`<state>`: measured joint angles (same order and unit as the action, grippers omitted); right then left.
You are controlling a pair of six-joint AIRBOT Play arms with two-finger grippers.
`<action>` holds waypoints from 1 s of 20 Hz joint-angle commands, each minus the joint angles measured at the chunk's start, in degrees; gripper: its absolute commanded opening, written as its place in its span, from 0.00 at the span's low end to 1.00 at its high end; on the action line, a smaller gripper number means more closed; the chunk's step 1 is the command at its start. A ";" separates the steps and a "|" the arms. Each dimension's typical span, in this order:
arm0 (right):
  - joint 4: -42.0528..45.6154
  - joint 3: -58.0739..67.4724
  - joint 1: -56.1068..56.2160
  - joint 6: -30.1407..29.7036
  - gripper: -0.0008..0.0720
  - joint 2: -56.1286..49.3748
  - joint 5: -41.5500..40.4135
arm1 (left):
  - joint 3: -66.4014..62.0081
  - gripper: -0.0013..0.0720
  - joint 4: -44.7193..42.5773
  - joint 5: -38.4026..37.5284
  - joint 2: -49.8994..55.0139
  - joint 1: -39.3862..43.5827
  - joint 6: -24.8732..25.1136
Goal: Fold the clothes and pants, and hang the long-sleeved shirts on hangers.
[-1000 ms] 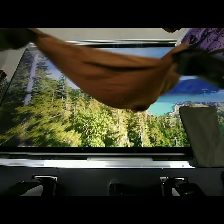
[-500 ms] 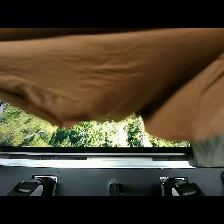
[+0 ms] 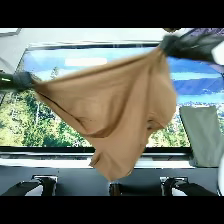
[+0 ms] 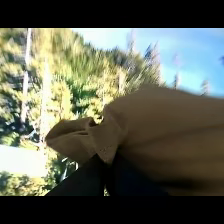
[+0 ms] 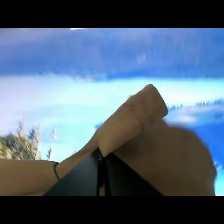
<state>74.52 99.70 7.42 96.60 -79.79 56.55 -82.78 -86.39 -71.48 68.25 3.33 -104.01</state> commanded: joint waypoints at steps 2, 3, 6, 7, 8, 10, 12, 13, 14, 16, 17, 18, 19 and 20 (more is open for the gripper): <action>-8.00 0.09 0.04 0.31 0.05 -19.26 -0.33 | 7.04 0.04 5.07 12.87 18.88 -0.04 -0.17; -9.88 0.09 0.04 0.31 0.05 -21.94 -0.57 | 7.04 0.04 6.38 15.06 22.14 -0.04 -0.17; -14.97 0.09 0.04 0.76 0.05 -27.47 -1.20 | 6.99 0.04 10.01 18.51 28.89 -0.09 -0.17; -15.69 0.09 0.04 1.22 0.07 -28.22 -0.92 | 6.91 0.04 10.40 18.62 29.99 -0.07 -0.17; -15.82 0.11 0.04 1.88 0.13 -28.33 -0.20 | 6.78 0.04 10.36 18.53 30.34 -0.09 -0.17; -15.87 0.11 -0.20 2.25 0.28 -27.15 2.23 | 5.51 0.27 10.32 16.46 29.77 -1.14 -0.07; -15.89 0.11 -1.33 1.51 0.62 -24.06 7.41 | 2.32 0.78 10.32 11.58 28.39 -3.65 1.01; -15.74 0.11 -2.64 -1.60 0.63 -21.81 11.30 | 0.61 0.78 10.32 8.66 27.28 -5.25 3.06; -15.04 0.09 -4.39 -4.96 0.63 -19.32 16.33 | -1.03 0.78 10.32 5.51 25.68 -7.15 5.55; -12.26 -0.68 -8.48 -9.38 0.63 -14.43 27.15 | -1.86 0.78 10.32 0.90 21.53 -10.75 11.10; -11.61 -2.45 -10.62 -10.91 0.63 -11.78 30.91 | -1.44 0.78 10.36 -0.81 19.47 -12.55 12.07; -11.91 -6.54 -12.98 -11.43 0.63 -8.20 32.48 | -0.11 0.78 10.38 -1.09 17.09 -14.36 11.50; -11.96 -12.26 -14.82 -11.43 0.63 -4.09 32.09 | 1.90 0.78 10.36 -0.92 14.73 -15.76 11.50; -11.98 -20.17 -16.24 -11.41 0.63 1.16 30.27 | 4.17 0.78 10.38 -0.90 12.81 -16.79 11.47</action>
<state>61.95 91.11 -4.14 88.07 -88.49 81.69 -81.47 -76.18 -69.43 86.41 -9.50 -94.83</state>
